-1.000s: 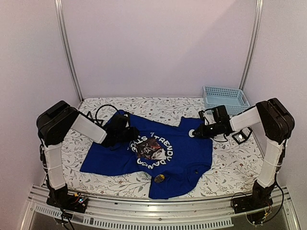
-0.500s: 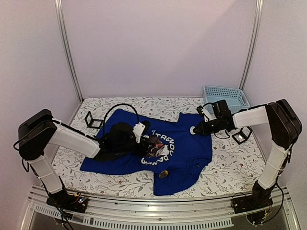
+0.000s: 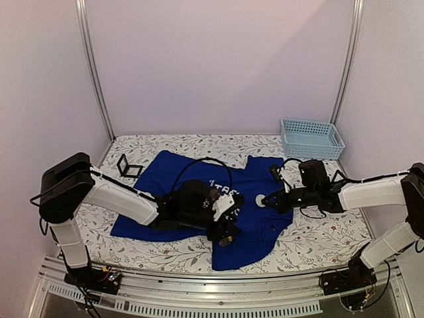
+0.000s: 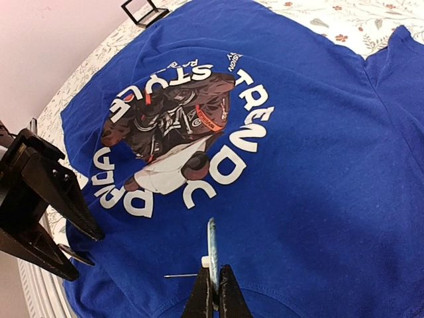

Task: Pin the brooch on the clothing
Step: Pick up the clothing with brooches at the center of the board, then position the brooch on the flattened clothing.

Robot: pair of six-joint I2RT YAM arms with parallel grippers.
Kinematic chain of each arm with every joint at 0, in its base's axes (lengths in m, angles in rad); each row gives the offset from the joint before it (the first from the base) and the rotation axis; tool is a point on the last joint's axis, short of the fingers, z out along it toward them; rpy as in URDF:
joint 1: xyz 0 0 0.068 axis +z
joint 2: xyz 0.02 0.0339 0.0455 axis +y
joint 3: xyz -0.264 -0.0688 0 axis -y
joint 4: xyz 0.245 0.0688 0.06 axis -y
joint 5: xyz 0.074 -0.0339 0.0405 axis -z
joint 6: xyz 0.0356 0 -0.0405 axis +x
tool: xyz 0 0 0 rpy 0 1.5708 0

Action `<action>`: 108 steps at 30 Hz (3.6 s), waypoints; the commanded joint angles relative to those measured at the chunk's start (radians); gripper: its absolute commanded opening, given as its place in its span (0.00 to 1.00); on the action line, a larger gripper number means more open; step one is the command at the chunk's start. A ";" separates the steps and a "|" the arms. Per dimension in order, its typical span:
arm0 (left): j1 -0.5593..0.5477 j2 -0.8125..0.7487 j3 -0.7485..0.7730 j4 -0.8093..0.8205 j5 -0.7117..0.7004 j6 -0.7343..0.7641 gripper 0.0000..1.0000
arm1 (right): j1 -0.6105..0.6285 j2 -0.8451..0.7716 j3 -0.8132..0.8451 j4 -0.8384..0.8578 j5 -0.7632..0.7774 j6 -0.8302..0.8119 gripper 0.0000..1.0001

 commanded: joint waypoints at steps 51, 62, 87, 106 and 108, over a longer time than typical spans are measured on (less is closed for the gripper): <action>-0.034 -0.088 -0.149 0.225 0.070 0.002 0.00 | 0.228 0.064 -0.041 0.309 -0.053 -0.080 0.00; -0.044 -0.095 -0.143 0.228 0.043 0.021 0.00 | 0.243 0.070 -0.054 0.290 -0.091 -0.064 0.00; -0.073 -0.129 -0.189 0.255 0.088 0.057 0.00 | 0.317 -0.067 -0.099 0.254 0.166 -0.047 0.00; -0.086 -0.141 -0.184 0.244 0.022 0.079 0.00 | 0.439 -0.206 -0.190 0.292 0.309 -0.264 0.00; -0.086 -0.143 -0.181 0.240 0.023 0.079 0.00 | 0.448 -0.218 -0.203 0.315 0.309 -0.289 0.00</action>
